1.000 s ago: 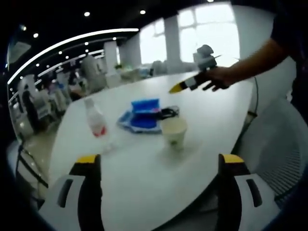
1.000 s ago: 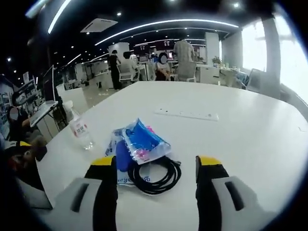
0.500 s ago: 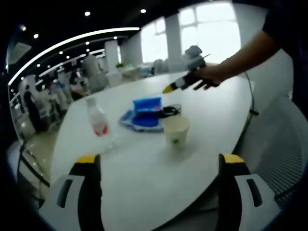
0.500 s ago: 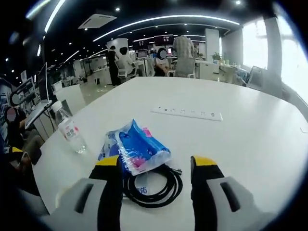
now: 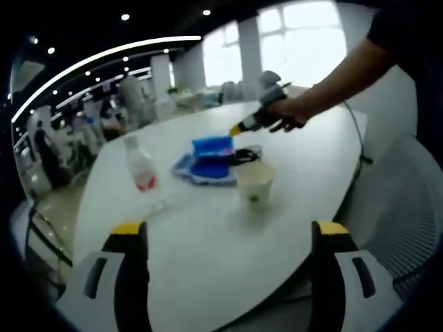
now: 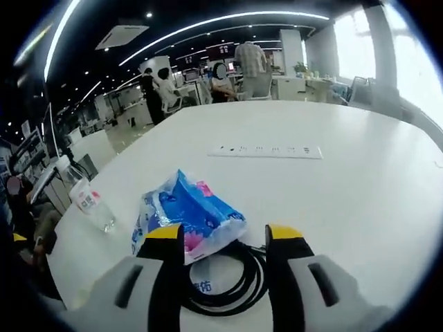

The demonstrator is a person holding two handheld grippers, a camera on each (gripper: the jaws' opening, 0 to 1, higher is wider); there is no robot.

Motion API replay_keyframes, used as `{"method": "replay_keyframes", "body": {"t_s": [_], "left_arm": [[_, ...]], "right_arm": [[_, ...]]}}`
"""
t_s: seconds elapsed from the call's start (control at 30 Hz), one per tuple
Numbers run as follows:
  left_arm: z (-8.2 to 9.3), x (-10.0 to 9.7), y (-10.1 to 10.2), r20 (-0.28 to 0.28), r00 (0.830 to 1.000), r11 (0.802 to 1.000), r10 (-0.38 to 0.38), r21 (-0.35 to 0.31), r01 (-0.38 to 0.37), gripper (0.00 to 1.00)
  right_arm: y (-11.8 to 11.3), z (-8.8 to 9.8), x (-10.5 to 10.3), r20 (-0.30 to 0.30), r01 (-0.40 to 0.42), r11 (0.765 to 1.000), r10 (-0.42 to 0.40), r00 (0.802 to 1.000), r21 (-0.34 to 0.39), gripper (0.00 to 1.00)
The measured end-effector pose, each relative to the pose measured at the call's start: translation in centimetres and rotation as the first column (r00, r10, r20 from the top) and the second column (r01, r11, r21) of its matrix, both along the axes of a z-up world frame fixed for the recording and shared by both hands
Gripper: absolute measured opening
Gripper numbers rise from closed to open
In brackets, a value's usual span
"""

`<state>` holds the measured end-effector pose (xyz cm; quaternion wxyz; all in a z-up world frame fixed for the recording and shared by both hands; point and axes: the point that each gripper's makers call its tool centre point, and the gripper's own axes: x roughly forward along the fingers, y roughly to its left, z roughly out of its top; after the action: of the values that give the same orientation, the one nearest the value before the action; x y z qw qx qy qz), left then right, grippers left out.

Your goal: Arrange the tabletop items into an orderly group along one side of the table until the central work area is clear of visible clutter.

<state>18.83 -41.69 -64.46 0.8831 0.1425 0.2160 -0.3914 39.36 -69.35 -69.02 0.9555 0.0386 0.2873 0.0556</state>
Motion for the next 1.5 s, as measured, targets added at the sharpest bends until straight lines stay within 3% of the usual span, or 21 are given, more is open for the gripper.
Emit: {"method": "replay_keyframes", "body": {"t_s": [0.27,0.4,0.7,1.0,1.5], "left_arm": [[-0.4,0.1,0.3,-0.012,1.000,1.000,0.015,0.018,-0.015,0.93],[-1.0,-0.1,0.4,-0.037,0.999,0.999,0.015,0.041,-0.013,0.90],[-1.2,0.1,0.9,-0.038,0.999,0.998,0.032,0.056,-0.030,0.88],[-1.0,0.2,1.1,-0.020,0.999,0.997,0.037,0.063,-0.036,0.88],[-0.6,0.3,1.0,0.004,0.999,0.998,0.034,0.057,-0.034,0.88]], "right_arm": [[0.3,-1.1,0.6,0.001,0.021,1.000,-0.021,1.000,0.003,0.35],[0.8,-1.8,0.7,-0.032,0.062,0.997,-0.060,0.998,0.056,0.35],[1.3,-2.2,0.6,-0.072,0.100,0.993,-0.095,0.993,0.070,0.26],[0.5,-1.6,0.3,-0.063,0.100,0.995,-0.099,0.993,0.017,0.06],[-1.0,0.3,0.5,-0.017,0.105,0.994,-0.105,0.994,0.007,0.00]]}}
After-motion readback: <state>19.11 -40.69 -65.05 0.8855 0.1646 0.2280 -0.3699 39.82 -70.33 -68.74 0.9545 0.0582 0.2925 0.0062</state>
